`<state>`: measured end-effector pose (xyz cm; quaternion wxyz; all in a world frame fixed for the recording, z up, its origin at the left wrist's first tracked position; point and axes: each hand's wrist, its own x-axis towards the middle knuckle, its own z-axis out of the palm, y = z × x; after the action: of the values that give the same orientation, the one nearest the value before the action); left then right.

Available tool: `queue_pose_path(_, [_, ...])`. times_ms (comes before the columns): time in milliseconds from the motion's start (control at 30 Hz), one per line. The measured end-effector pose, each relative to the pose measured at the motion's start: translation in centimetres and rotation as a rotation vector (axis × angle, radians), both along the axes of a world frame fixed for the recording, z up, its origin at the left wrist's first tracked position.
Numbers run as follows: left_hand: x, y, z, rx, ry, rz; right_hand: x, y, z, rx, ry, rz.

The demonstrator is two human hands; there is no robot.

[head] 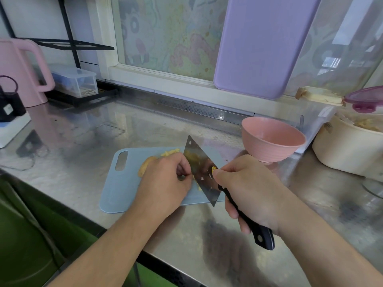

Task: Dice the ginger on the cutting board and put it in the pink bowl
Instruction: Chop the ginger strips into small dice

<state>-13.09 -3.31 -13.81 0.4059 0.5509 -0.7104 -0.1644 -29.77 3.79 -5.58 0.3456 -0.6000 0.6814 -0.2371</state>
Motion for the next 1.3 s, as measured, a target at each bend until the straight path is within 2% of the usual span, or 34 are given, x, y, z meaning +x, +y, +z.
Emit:
queue_pose_path(467, [-0.1,0.0,0.2,0.023,0.002,0.014,0.6,-1.0,-1.4,-0.02,-0.025,-0.03])
queue_pose_path(700, [0.0,0.2,0.2,0.014,0.123,-0.041,-0.6,-0.8,-0.4,-0.081,-0.052,-0.051])
queue_pose_path(933, [0.3,0.5,0.3,-0.048,0.137,0.005,-1.3,-0.7,-0.1,-0.097,-0.082,-0.053])
queue_pose_path(1000, [0.7,0.9,0.8,-0.054,0.035,0.011,-1.3,-0.7,-0.1,-0.096,-0.091,-0.049])
queue_pose_path(1133, [1.4,1.7,1.4,-0.072,-0.336,0.027,-1.3,-0.8,-0.2,-0.101,-0.091,-0.031])
queue_pose_path(1200, [1.3,1.7,1.4,-0.051,-0.395,0.053,-1.2,-0.8,-0.2,-0.1,-0.098,-0.019])
queue_pose_path(1300, [0.9,1.3,0.9,-0.054,-0.366,0.08,-1.2,-0.8,-0.2,-0.096,-0.098,-0.014])
